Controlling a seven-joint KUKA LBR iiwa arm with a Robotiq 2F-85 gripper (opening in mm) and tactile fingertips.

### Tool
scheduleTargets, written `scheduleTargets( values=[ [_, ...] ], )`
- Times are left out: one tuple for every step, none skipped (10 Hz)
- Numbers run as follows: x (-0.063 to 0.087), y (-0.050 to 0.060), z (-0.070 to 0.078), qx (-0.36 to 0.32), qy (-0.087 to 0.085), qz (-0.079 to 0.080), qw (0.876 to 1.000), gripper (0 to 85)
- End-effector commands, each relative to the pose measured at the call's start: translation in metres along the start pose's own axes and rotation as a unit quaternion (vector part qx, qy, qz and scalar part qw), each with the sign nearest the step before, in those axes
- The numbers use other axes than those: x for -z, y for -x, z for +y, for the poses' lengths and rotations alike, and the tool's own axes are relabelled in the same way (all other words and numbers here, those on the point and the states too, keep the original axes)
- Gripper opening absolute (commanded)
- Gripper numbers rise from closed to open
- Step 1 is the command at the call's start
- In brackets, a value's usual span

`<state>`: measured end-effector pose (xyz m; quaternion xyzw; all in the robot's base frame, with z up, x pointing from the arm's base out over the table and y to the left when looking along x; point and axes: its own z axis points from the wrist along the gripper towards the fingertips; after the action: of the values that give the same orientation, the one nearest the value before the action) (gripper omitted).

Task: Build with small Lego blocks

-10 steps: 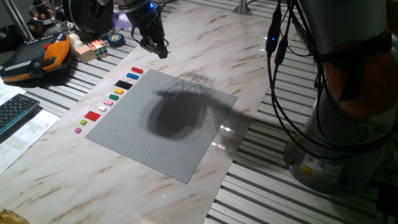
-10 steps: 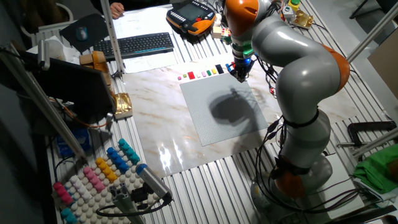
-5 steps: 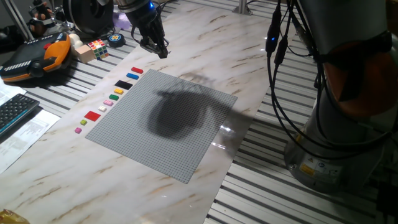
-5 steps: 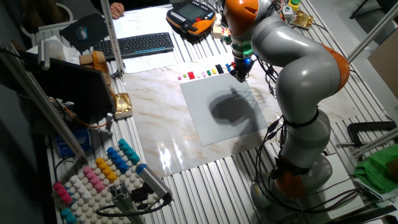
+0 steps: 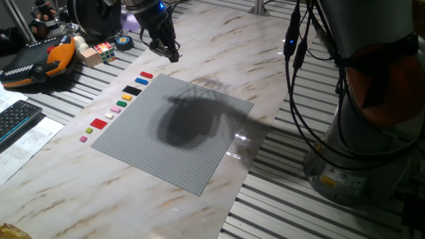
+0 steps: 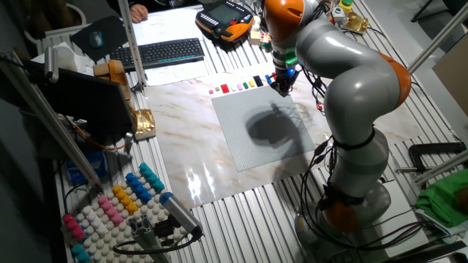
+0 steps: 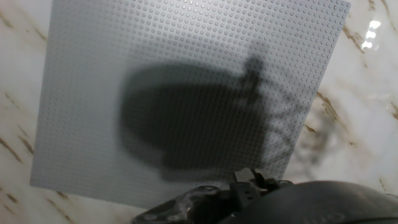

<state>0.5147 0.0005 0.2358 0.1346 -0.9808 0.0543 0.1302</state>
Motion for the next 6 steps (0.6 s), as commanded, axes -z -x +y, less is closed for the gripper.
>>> scheduleTargets(
  values=[
    [0.0000,0.0000,0.0000,-0.001,0.000,0.000,1.000,0.7],
    [0.0000,0.0001,0.0000,-0.005,0.000,0.000,1.000,0.7],
    [0.0000,0.0001,-0.0001,-0.012,-0.001,-0.001,1.000,0.7],
    [0.0001,0.0001,0.0000,-0.013,-0.001,-0.001,1.000,0.7],
    [0.0001,0.0001,0.0000,-0.011,-0.002,0.000,1.000,0.7],
    [0.0001,0.0001,0.0002,-0.010,-0.002,0.000,1.000,0.7]
  ],
)
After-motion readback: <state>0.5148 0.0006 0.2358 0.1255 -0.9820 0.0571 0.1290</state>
